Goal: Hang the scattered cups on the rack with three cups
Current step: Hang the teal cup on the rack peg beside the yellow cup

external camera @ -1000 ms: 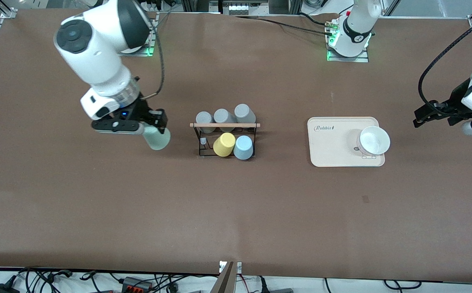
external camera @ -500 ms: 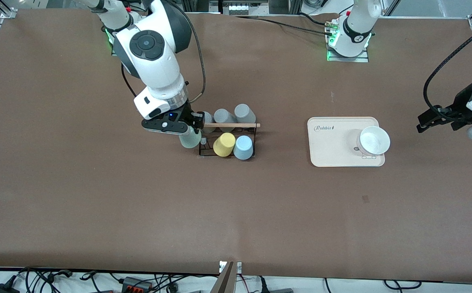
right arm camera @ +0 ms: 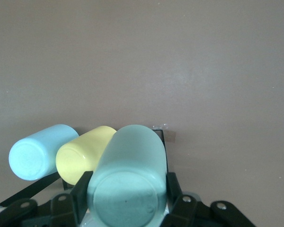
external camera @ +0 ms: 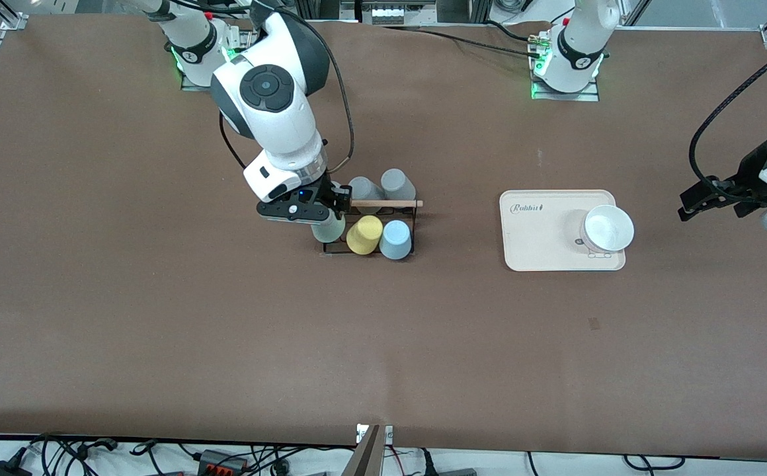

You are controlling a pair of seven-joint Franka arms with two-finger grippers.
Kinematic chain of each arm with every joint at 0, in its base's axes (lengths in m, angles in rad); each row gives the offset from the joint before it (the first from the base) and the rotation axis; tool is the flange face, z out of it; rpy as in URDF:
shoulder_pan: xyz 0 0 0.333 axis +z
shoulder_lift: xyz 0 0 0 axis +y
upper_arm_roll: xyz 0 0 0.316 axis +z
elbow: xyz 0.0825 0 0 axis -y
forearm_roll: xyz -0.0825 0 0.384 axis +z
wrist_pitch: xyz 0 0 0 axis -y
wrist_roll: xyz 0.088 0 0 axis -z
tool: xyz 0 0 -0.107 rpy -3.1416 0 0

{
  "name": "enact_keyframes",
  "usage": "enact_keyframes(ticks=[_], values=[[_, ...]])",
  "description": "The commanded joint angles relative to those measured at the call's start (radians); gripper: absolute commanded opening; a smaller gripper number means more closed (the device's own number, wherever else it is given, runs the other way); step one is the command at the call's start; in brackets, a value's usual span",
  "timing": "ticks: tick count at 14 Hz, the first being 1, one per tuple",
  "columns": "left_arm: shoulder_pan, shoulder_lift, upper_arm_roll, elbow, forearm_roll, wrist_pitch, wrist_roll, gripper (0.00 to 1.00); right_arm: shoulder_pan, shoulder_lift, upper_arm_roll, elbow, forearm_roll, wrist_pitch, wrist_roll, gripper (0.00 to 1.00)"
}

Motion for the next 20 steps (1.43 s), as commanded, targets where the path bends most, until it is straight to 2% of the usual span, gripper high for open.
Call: enact_keyframes(ticks=[1,6,10,13,20], values=[[0.0,0.01,-0.001,0.026,-0.002,0.005,0.006,1.0,0.013,0.019,-0.005,0.025,-0.014,-0.002,0.009,0.1],[0.0,-0.004,-0.01,0.024,-0.004,-0.101,0.008,1.0,0.018,0.042,-0.005,0.015,-0.018,-0.002,0.008,0.1],[-0.013,-0.028,-0.024,0.011,-0.002,-0.093,0.008,1.0,0.019,0.046,-0.005,-0.008,-0.019,-0.001,0.003,0.1],[-0.003,-0.056,-0.041,-0.064,-0.004,0.005,0.008,1.0,0.019,0.046,-0.005,-0.024,-0.021,0.001,0.003,0.1],[-0.006,-0.07,-0.044,-0.072,-0.002,-0.026,0.006,1.0,0.019,0.077,-0.007,-0.038,-0.022,0.059,-0.008,0.1]])
